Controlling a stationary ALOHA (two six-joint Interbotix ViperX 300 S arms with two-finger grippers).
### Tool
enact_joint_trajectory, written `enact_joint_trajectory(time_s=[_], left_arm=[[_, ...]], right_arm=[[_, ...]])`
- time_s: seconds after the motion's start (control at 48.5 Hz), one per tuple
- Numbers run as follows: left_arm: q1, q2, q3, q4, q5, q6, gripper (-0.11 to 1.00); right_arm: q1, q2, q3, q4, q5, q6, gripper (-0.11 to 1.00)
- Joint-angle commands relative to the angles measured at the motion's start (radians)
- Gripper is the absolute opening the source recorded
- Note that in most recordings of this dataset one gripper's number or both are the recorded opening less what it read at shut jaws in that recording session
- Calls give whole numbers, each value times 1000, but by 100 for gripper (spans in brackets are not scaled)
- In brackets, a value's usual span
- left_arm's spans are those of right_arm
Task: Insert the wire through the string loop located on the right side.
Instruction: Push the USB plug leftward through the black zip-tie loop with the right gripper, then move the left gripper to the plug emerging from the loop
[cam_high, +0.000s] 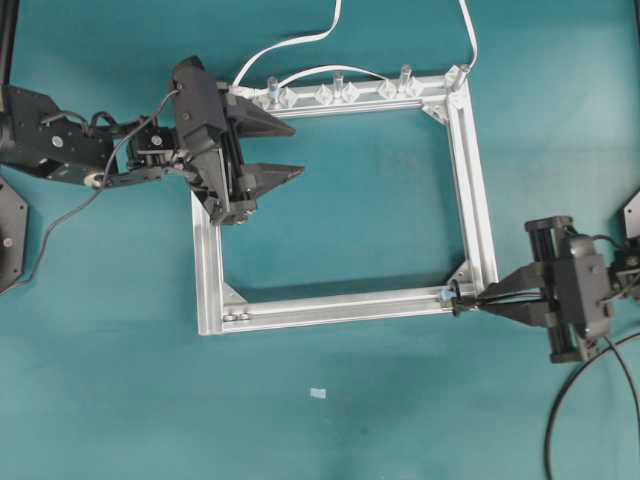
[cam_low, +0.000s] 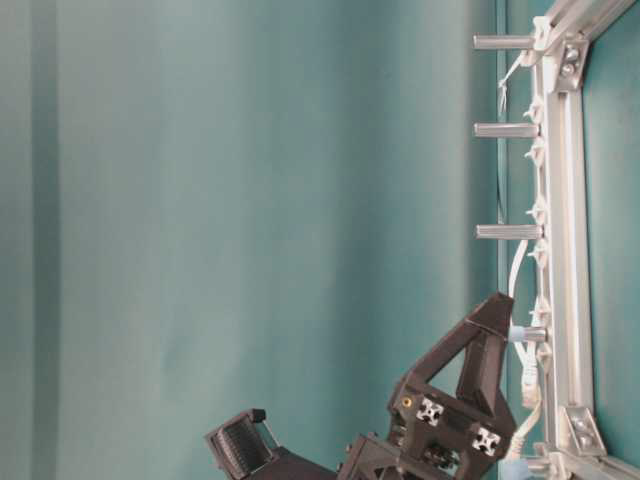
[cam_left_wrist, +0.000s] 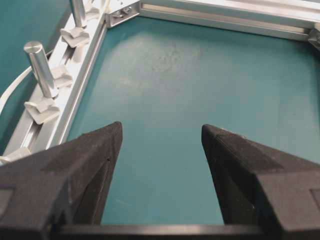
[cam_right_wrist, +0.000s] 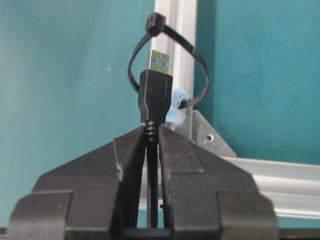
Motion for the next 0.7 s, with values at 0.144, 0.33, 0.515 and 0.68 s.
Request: enact_joint_trajectory(time_s=[0.144,0.33,0.515,0.68], left_arm=[[-14,-23,-20,3,-3,-2,66],[-23,-23,-20,3,-3,-2,66],[-26,-23,-20,3,-3,-2,66],[-28,-23,-20,3,0,-2,66]], right_arm=[[-25,37,-58,-3,-11,-2,11],[-31,57,-72,-3,-11,-2,11],[-31,60,-75,-3,-12,-2,11],[-32,60,-74,-3,-12,-2,11]])
